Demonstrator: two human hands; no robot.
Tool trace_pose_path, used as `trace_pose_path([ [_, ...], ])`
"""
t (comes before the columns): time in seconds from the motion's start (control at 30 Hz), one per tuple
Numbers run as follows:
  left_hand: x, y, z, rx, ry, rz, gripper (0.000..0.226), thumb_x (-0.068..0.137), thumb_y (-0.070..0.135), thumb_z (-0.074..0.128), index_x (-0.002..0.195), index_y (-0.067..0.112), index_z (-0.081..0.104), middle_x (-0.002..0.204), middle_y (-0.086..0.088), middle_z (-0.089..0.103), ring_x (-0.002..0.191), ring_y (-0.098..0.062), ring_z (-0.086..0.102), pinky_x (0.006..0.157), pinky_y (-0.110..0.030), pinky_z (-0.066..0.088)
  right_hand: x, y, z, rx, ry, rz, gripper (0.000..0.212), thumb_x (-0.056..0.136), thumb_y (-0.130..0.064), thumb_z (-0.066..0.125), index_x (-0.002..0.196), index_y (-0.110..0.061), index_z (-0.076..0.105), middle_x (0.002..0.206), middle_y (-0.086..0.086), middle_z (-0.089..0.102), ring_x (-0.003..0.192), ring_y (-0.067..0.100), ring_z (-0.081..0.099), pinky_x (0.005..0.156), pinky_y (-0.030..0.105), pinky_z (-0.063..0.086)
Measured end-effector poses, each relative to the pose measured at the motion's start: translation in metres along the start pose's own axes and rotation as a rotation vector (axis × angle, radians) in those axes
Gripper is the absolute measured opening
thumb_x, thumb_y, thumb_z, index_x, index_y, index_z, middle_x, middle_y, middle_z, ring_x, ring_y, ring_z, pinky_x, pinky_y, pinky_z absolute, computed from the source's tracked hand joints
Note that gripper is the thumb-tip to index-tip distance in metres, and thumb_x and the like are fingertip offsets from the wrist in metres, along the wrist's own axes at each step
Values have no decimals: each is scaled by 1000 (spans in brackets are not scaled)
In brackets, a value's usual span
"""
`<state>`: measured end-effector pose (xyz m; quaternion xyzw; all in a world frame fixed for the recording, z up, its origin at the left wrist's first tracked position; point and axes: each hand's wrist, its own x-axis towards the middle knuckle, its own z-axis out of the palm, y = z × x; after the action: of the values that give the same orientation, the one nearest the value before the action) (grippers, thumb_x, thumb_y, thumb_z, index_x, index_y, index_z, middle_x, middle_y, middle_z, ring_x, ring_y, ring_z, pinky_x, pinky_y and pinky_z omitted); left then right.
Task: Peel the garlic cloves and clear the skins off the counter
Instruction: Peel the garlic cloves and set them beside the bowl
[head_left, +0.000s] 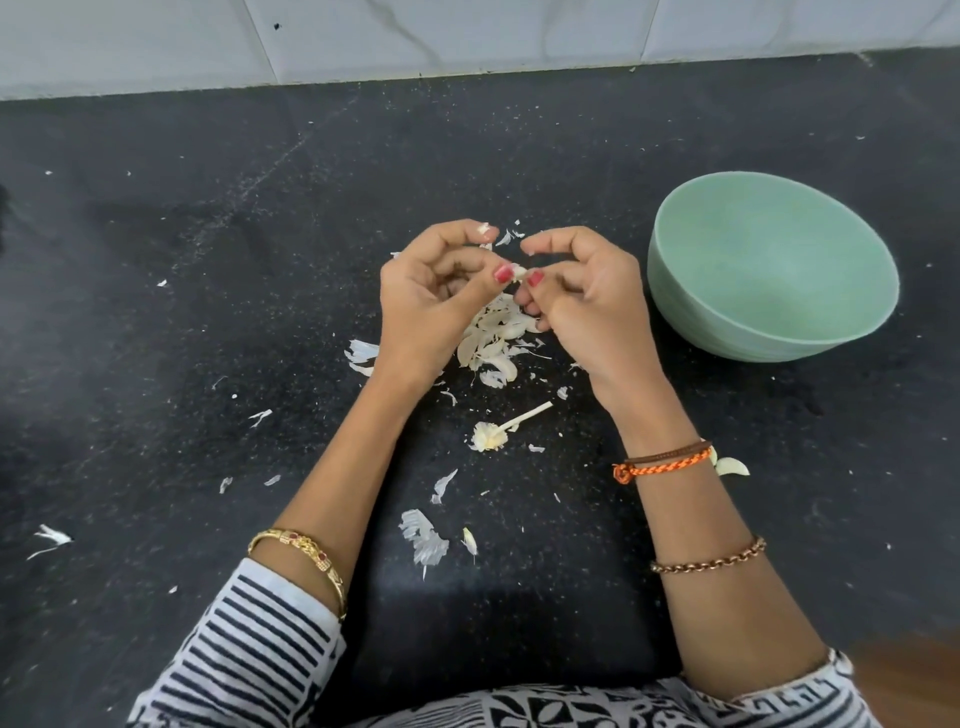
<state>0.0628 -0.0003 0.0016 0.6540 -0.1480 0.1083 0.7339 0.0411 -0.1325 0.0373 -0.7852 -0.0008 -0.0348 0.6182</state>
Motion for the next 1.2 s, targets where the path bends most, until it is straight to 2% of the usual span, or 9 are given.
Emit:
trace_pose_path([
  [0.1,-1,1,4,-25,31,-41,19,77,2,64,92,12,59,68,10,68,67,-3,62,70,-18,50,0,-1,-3,39,-97,29,26,90,2,52,103,-20,54,58,-6,63,56,0,56,58,15,45],
  [0.27,1,4,5,-105,128,-117,14,81,1,57,86,14,61,67,15,63,65,1,53,67,-17,44,0,-5,-11,201,-280,50,36,89,10,50,109,-19,49,53,-3,62,55,5,56,53,16,43],
  [0.43,-1,1,4,193,96,-21,14,91,12,53,92,17,66,58,8,51,49,-1,35,49,-17,31,1,-1,-8,109,-36,21,26,91,3,50,101,-18,62,66,-8,66,66,-1,59,63,13,48],
  [0.57,-4,-2,7,273,65,47,16,85,26,60,95,17,68,78,5,65,68,-4,55,63,-19,43,2,2,-5,82,87,-20,26,89,0,55,83,-23,67,74,-9,67,69,-6,60,68,11,47],
  [0.7,-4,-1,9,172,72,-26,12,82,13,65,94,13,69,74,9,66,65,0,55,64,-16,42,3,7,2,7,201,-126,29,85,1,60,83,-26,68,76,-14,66,69,-6,59,68,12,48],
  [0.87,-4,4,12,54,85,-96,15,85,-4,60,99,-1,65,59,17,64,54,8,52,57,-6,39,4,12,7,-91,270,-274,22,83,1,61,93,-16,71,77,-17,64,73,-1,63,68,11,49],
  [1.03,-4,6,13,49,93,-135,17,85,-5,59,101,-3,63,56,17,63,52,7,52,56,-6,38,6,20,8,-232,261,-374,18,83,-2,61,92,-11,73,79,-8,68,71,4,63,65,13,48],
  [1.13,-4,7,13,34,113,-177,14,83,-8,59,92,0,67,54,15,63,52,6,53,56,-7,39,7,24,9,-357,299,-474,15,80,-2,62,87,-9,73,76,-2,70,68,12,60,63,24,49],
  [1.2,-3,8,12,3,139,-222,18,81,-11,57,80,4,67,51,13,62,50,5,52,54,-8,39,6,25,11,-388,315,-519,13,79,0,61,83,-7,72,72,-2,68,66,15,57,61,22,46],
])
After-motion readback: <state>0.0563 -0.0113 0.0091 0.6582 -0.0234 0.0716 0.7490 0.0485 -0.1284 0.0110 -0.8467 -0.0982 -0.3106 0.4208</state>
